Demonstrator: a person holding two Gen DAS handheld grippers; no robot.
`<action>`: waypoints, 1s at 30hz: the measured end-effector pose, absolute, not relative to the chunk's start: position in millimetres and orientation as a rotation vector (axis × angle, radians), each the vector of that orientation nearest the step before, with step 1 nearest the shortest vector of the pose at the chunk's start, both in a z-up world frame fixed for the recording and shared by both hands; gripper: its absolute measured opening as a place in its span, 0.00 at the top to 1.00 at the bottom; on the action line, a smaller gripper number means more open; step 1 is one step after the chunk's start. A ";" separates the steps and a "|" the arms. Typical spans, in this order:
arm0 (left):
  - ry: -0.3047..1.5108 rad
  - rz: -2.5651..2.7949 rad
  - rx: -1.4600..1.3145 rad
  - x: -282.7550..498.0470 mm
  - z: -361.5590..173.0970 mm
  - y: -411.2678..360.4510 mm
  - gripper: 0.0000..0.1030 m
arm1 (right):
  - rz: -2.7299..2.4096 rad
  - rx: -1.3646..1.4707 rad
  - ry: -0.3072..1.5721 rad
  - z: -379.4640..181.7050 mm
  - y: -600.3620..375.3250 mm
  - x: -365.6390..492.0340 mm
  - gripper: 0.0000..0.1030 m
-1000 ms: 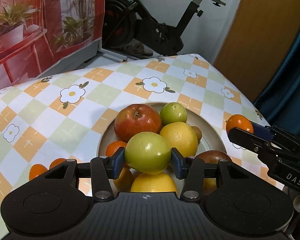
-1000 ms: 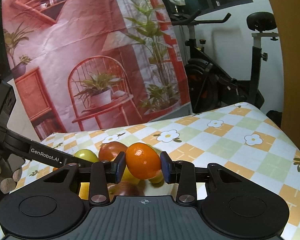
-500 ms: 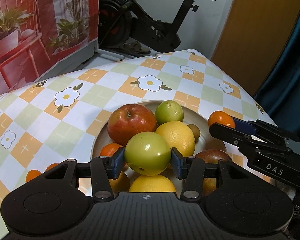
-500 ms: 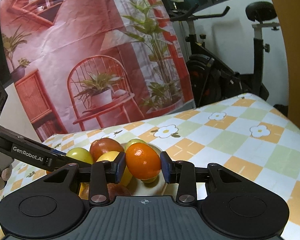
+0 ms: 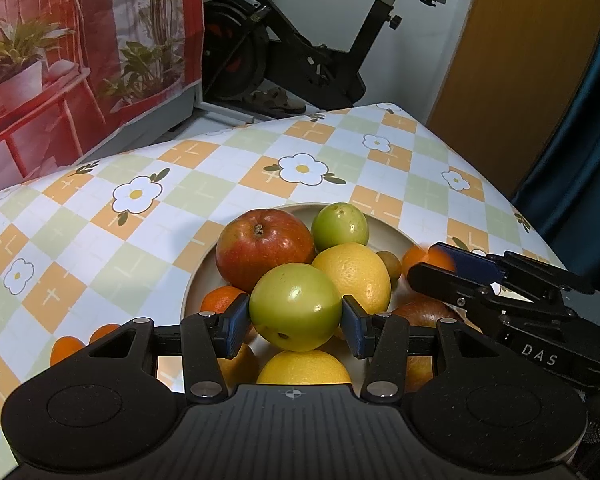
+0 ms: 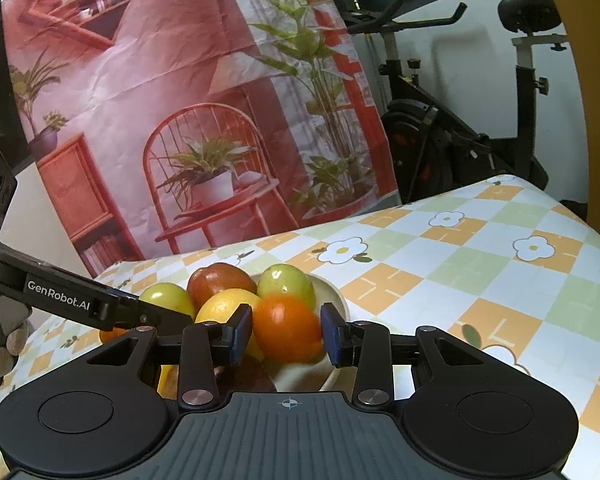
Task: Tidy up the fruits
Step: 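Lower the green apple onto the plate and open both tools, then withdraw both tools and move them to the two tangerines on the cloth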
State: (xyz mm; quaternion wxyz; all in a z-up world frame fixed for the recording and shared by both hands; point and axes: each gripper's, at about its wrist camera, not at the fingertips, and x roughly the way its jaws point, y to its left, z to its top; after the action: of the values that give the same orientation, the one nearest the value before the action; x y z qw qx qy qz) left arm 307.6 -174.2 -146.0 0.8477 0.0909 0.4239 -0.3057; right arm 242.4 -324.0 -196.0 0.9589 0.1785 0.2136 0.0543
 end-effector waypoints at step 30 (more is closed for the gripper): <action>0.799 -0.527 0.073 289.8 -131.3 -117.6 0.49 | 0.120 0.395 0.413 -194.5 -325.8 238.8 0.51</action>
State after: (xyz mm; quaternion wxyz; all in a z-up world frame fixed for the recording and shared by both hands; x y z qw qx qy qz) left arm 289.8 -117.6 -131.3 0.8869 0.0353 0.3845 -0.2534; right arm 238.8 -325.8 -194.5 0.9577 0.1945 0.2036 0.0590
